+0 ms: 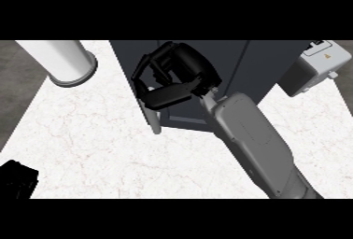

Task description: Pick up the bottled water, place it into the cabinet and close the cabinet

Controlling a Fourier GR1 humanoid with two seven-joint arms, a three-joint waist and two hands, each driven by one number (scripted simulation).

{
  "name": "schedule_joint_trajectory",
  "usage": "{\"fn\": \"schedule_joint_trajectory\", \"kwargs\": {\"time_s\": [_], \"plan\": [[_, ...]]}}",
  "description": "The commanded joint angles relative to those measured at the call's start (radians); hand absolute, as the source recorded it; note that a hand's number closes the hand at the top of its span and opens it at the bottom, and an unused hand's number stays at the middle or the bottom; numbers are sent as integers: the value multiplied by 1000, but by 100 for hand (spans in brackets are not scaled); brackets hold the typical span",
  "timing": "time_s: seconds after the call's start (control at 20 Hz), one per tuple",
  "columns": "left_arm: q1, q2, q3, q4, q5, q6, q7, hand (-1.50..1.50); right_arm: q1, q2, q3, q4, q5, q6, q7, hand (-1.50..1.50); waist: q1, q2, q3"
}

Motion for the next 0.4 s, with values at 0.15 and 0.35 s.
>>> {"fn": "schedule_joint_trajectory", "kwargs": {"time_s": [0.15,0.35], "plan": [[-30,-11,-5,-10,-10,32,26,150,-39,-122,-137,193,16,1,-65,150,-21,48,14],[-26,15,15,-31,15,9,45,150,-53,-126,-136,235,20,18,-78,150,-6,47,14]]}}
